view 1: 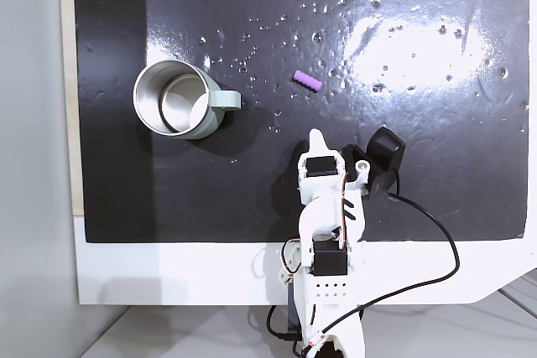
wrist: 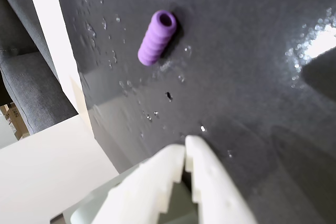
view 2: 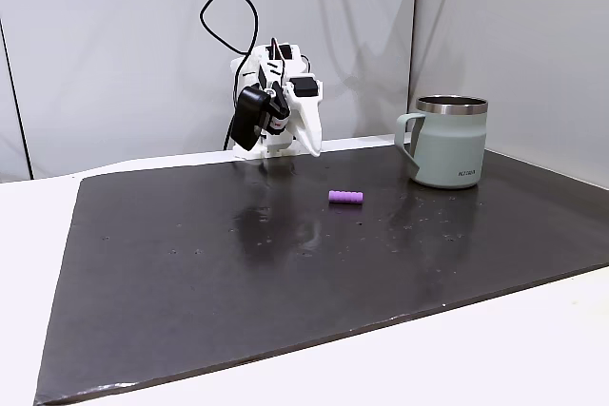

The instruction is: Grasp a pengrip and put it in the cup.

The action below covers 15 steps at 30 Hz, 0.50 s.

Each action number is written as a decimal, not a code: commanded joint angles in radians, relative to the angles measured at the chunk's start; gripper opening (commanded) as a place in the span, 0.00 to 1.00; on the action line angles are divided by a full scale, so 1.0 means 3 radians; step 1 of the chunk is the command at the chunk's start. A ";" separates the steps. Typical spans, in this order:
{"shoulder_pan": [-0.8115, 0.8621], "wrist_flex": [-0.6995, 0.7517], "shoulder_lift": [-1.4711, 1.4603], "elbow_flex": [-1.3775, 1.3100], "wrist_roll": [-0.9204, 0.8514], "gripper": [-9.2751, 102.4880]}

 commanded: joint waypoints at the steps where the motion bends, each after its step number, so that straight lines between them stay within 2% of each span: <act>1: -0.0107 -0.0118 0.0041 -0.0010 -0.0148 0.08; 15: -0.0102 -0.0138 0.0041 -0.0082 -0.0194 0.08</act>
